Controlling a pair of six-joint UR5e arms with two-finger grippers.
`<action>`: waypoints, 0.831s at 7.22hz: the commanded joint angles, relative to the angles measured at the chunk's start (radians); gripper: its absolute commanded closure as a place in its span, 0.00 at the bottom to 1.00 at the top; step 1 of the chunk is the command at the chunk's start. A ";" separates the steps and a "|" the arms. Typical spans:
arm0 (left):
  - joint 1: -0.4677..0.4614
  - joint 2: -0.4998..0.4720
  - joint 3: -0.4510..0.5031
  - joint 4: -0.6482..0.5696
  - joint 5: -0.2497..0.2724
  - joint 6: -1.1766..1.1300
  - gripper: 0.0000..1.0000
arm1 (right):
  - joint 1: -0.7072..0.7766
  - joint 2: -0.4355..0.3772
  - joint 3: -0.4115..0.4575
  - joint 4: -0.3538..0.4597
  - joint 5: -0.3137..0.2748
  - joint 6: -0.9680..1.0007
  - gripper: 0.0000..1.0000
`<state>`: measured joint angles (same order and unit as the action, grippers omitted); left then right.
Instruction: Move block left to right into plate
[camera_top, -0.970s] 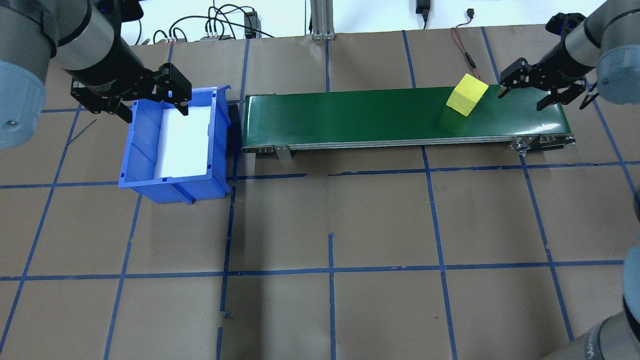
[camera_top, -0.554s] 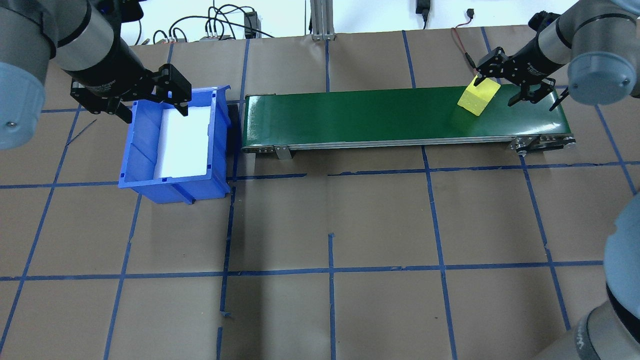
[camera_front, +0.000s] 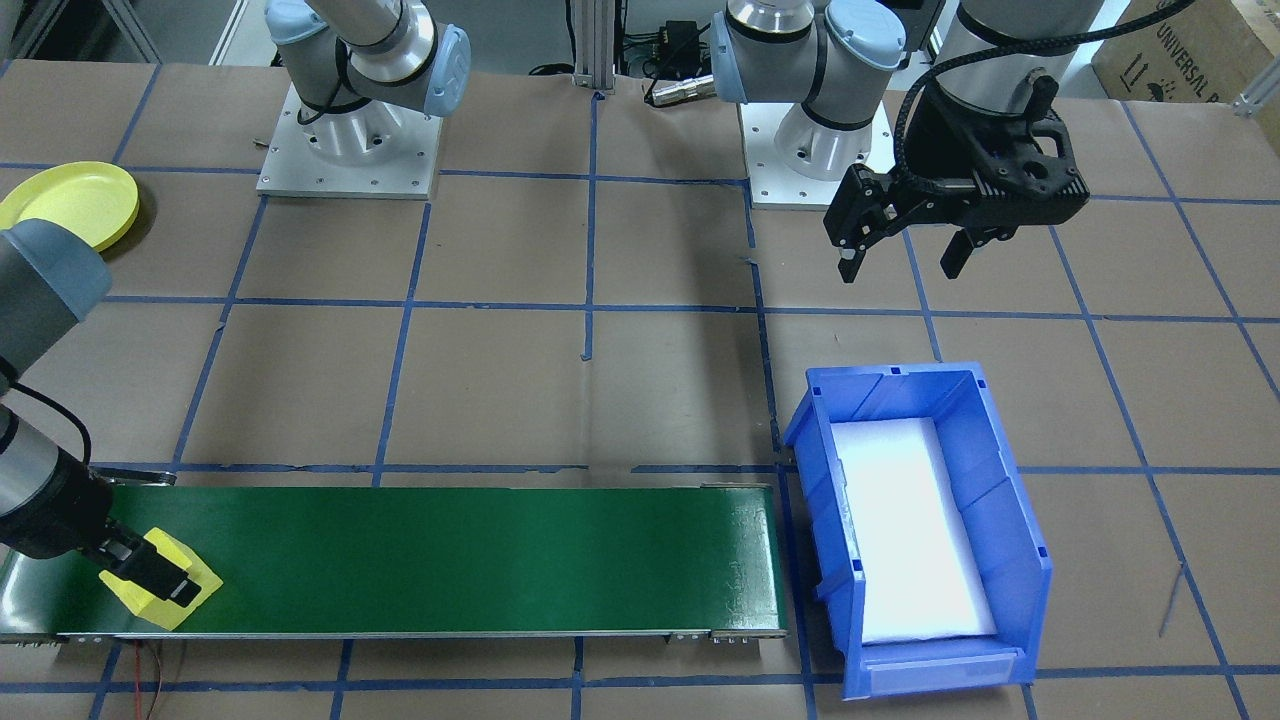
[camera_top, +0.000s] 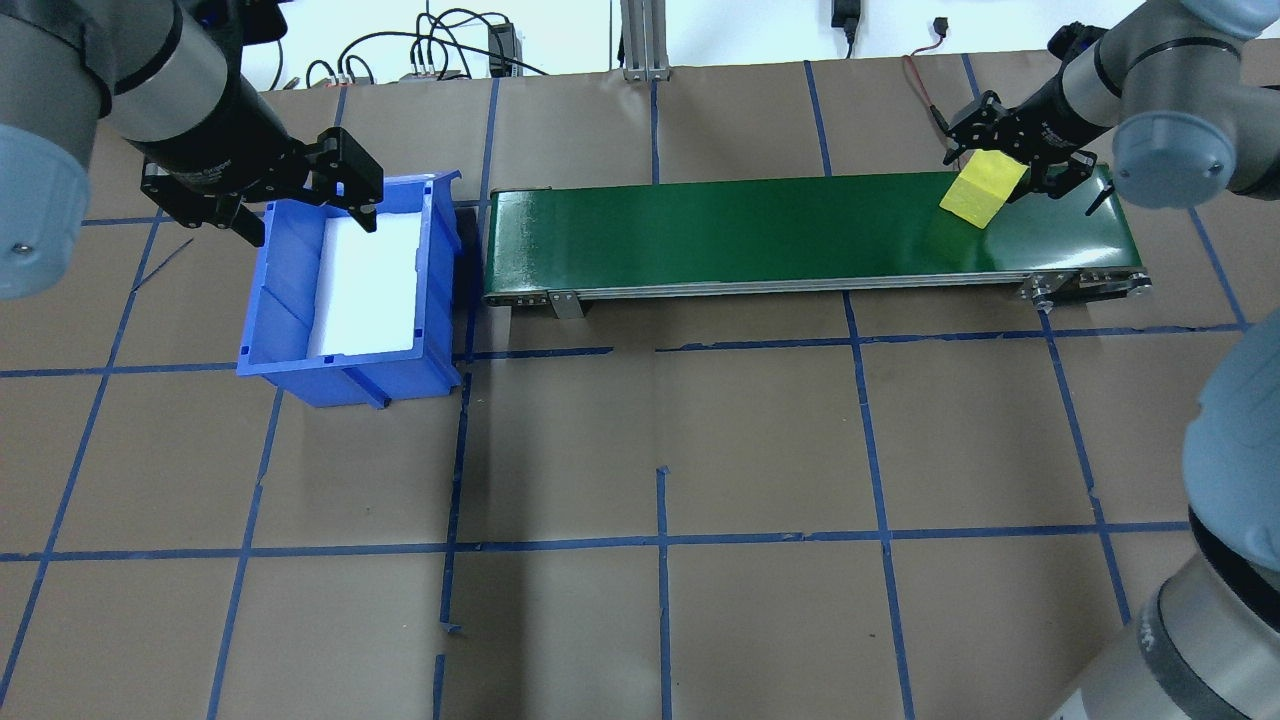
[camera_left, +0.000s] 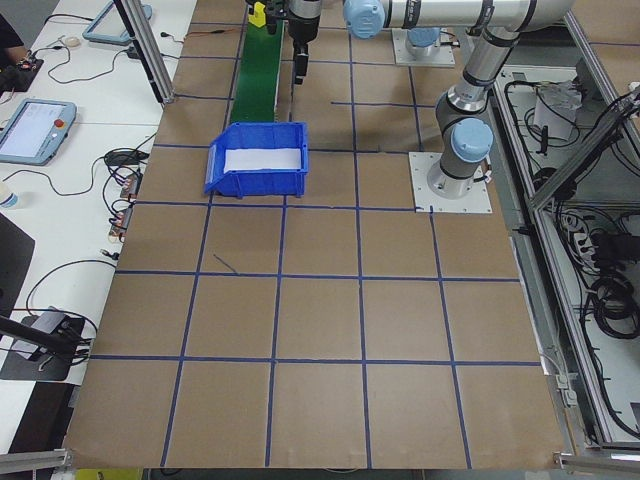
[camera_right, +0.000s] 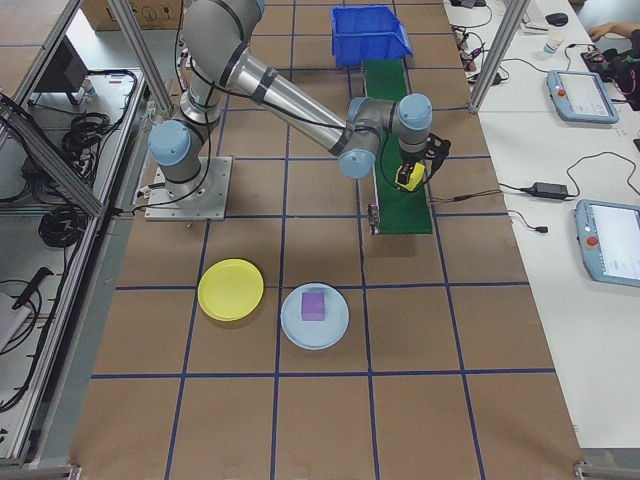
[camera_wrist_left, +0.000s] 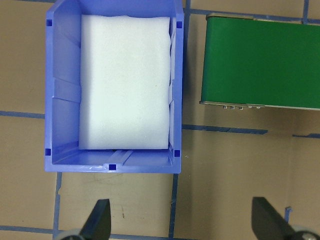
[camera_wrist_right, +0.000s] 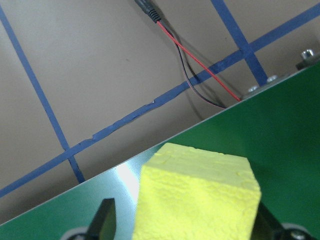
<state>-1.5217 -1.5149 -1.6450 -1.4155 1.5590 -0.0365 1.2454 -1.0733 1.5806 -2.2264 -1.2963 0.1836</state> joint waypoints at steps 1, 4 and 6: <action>0.002 -0.004 0.001 0.009 -0.002 0.001 0.00 | -0.001 0.001 0.004 -0.012 -0.070 -0.106 0.61; 0.002 -0.004 -0.001 0.009 -0.002 0.001 0.00 | -0.029 -0.133 0.096 0.016 -0.249 -0.440 0.64; 0.002 -0.004 -0.001 0.009 -0.004 0.001 0.00 | -0.242 -0.320 0.348 0.067 -0.285 -0.682 0.64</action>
<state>-1.5202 -1.5186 -1.6459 -1.4067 1.5559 -0.0353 1.1302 -1.2764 1.7844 -2.1788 -1.5632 -0.3325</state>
